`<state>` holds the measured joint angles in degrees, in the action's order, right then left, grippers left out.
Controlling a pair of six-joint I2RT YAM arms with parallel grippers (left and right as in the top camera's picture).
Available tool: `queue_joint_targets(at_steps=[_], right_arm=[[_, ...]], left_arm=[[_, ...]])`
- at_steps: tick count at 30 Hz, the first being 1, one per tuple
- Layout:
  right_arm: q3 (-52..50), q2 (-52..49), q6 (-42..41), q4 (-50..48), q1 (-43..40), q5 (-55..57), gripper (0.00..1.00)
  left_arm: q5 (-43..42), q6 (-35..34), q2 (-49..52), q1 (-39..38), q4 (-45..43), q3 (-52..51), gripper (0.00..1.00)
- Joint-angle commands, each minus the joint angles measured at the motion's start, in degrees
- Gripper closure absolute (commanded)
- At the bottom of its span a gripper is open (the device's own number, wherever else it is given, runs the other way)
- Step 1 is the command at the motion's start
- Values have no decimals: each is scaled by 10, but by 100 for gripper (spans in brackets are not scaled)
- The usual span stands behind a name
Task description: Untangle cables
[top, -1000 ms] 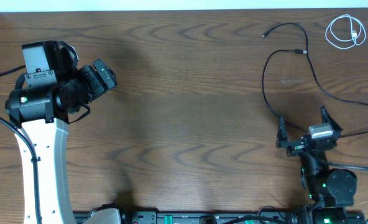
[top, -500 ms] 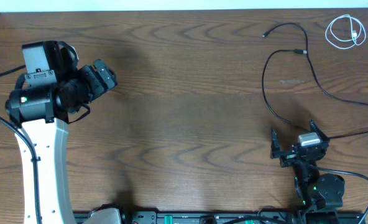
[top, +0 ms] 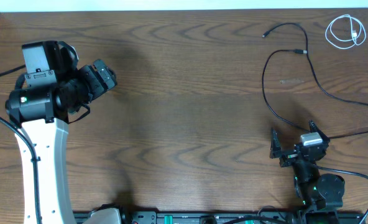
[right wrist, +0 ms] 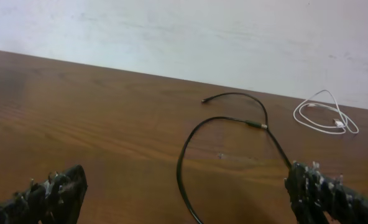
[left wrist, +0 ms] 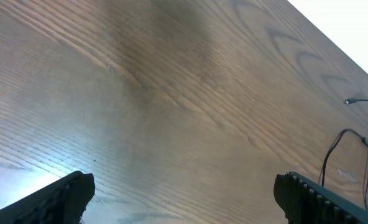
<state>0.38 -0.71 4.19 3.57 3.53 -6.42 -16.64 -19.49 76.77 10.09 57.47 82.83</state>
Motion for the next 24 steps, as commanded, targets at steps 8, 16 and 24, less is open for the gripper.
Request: queue_joint_targets(at_steps=[8, 16, 24], right_arm=[[-1, 4, -9, 2, -4, -2, 1], [-1, 4, -9, 2, -4, -2, 1], [-1, 4, -9, 3, -4, -2, 1]], left_arm=[[-7, 1, 4, 2, 2, -2, 2], [13, 25, 3, 3, -2, -2, 2], [118, 30, -112, -30, -163, -158, 2]])
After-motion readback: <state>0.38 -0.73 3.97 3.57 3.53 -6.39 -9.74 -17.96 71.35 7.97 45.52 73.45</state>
